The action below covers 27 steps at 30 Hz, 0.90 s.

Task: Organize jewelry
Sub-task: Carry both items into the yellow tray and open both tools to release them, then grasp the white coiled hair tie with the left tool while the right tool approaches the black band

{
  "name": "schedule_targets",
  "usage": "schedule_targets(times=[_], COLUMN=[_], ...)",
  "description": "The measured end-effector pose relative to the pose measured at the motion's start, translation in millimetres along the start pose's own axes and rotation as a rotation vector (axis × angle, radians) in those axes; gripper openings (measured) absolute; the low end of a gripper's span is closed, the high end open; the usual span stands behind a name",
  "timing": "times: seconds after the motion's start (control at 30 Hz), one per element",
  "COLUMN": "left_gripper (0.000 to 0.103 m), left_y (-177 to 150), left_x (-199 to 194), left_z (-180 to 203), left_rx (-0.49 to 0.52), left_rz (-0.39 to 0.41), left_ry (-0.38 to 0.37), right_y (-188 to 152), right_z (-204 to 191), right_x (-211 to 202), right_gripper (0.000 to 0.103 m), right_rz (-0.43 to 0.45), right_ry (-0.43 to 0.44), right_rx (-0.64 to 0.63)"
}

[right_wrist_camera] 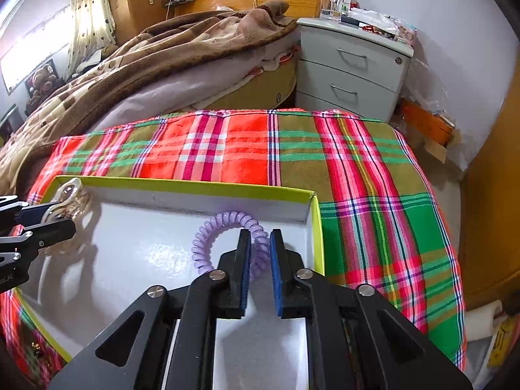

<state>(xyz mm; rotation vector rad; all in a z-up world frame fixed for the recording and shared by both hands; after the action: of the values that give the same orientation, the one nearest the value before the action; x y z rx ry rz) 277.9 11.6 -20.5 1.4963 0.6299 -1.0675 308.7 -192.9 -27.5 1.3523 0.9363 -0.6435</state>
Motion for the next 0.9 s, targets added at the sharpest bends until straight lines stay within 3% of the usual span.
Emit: schedule_targets(times=[0.2,0.6,0.9], left_gripper=[0.037,0.038,0.038], left_y=[-3.5,-45.0,-98.6], left_x=[-20.8,-75.4,-95.8], left_z=[0.9,29.8,70.2], left_rx=[-0.019,0.020,0.098], left_rz=[0.047,0.132,0.132], left_ry=[-0.016,-0.051,-0.143], right_y=[-1.9,-30.3,-76.3], right_z=[2.3,4.6,6.5], right_x=[-16.9,-73.9,-109.1], right_gripper=[0.027,0.028,0.028], right_rz=[0.036,0.119,0.145], right_ry=[0.012,0.035,0.046], right_rx=[0.021,0.042,0.066])
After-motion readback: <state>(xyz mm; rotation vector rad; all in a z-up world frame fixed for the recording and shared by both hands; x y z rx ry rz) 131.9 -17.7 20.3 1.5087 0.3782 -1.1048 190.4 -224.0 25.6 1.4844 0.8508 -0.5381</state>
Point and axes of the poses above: each gripper's, at about its wrist camera, not at the fingertips, and x roughly the way its jaws point, z to its right, y to its top, the point moved 2 cm from there along x, roughly the way its jaws point, and after that the axes turned 4 degrees about -z, right-handed, at the moved point
